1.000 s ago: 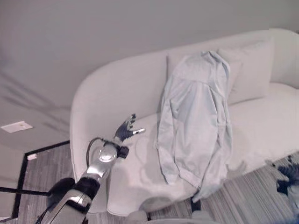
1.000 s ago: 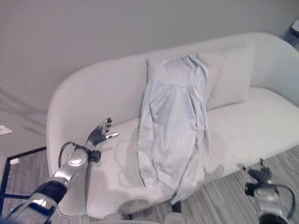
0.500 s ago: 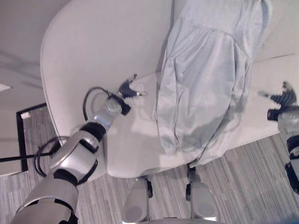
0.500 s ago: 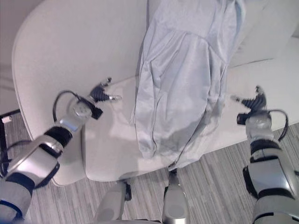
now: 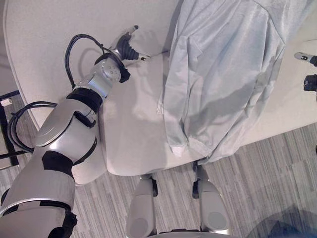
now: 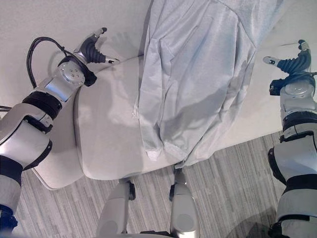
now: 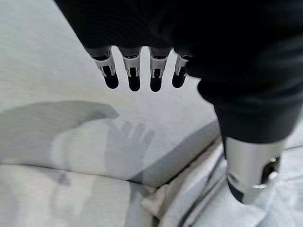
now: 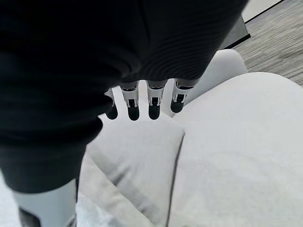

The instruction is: Hang the clothes on the sofa on the clothes rack.

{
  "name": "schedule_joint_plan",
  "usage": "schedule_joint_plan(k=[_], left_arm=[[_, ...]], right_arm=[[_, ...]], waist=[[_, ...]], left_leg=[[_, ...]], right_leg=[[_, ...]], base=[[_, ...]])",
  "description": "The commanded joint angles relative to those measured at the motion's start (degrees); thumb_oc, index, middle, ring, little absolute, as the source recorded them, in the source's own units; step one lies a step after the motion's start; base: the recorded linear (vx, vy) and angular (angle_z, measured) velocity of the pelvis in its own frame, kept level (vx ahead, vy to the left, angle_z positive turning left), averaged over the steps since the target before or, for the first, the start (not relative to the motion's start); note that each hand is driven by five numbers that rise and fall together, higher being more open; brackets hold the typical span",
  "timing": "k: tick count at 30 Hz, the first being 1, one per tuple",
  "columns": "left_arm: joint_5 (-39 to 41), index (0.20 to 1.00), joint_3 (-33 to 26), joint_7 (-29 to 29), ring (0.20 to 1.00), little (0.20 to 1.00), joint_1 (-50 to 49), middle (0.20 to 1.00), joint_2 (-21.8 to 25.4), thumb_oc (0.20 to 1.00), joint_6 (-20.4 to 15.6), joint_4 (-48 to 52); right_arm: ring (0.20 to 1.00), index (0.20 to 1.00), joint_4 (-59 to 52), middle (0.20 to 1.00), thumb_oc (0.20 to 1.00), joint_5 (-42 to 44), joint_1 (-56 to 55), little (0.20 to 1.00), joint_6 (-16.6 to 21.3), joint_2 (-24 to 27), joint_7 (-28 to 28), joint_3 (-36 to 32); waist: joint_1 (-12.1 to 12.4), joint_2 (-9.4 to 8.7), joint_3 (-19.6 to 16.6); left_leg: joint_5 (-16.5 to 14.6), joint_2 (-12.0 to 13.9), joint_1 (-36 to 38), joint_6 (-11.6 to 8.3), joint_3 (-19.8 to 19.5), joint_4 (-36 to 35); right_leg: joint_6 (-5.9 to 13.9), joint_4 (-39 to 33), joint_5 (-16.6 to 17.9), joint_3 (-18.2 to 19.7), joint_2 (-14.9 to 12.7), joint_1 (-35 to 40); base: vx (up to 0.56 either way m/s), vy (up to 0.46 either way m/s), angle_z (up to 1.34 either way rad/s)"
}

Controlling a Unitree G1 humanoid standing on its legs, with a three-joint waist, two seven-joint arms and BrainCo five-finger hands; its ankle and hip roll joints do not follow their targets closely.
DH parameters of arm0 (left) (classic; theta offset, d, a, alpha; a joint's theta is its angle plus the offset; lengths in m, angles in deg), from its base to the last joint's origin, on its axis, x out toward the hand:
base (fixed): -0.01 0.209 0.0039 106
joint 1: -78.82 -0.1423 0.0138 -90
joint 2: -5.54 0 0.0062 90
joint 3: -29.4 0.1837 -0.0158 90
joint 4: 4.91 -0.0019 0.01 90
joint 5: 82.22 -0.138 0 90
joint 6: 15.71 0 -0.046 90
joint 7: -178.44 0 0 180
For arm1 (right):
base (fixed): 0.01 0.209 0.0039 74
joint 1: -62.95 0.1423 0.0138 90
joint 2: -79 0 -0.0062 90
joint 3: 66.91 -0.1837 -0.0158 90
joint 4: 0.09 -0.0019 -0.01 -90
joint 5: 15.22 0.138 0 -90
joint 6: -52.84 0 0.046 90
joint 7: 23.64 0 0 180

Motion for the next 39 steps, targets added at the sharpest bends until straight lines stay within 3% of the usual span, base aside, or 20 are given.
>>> schedule_joint_plan(k=[1,22,36,39], left_arm=[[-1.6,1.000,-0.1,-2.2,1.000,1.000,4.5,1.000,0.8,1.000,-2.2,-4.6],[4.0,1.000,5.1,-4.1,1.000,1.000,18.7,1.000,4.7,1.000,-3.1,-8.6],[7.9,1.000,4.9,-5.4,1.000,1.000,21.6,1.000,5.7,1.000,-4.0,-7.3],[8.4,1.000,4.1,-6.5,1.000,1.000,21.4,1.000,4.7,1.000,-4.4,-5.5]], right_arm=[[1.000,1.000,0.0,1.000,1.000,2.9,2.3,1.000,2.0,2.0,1.4,2.3],[1.000,1.000,1.2,1.000,1.000,7.9,16.6,1.000,3.4,0.4,0.8,12.6],[1.000,1.000,0.1,1.000,1.000,8.2,18.4,1.000,3.5,-1.4,0.9,14.2],[1.000,1.000,-1.6,1.000,1.000,8.3,17.1,1.000,4.0,-3.6,1.2,13.4]], waist=[[0.0,-1.86,-1.7],[-1.1,-1.88,0.0],[-1.3,-1.70,-0.4],[-1.3,-1.61,0.3]], left_leg=[[-6.6,1.2,6.2,-2.89,-1.8,0.0],[-3.9,2.3,-4.7,-4.59,-4.4,0.0],[-4.3,2.0,-7.4,-4.74,-4.7,0.0],[-4.0,1.2,-8.5,-4.49,-5.1,0.0]], right_leg=[[2.45,0.1,3.0,3.2,1.7,-4.2],[2.35,0.1,4.0,3.5,3.6,-14.6],[2.18,0.1,3.8,3.2,3.8,-16.8],[2.25,0.1,3.7,3.0,3.3,-17.3]], base=[[-0.01,-0.044,-0.03],[0.01,-0.045,-0.03],[0.00,0.001,-0.02],[0.01,0.040,0.00]])
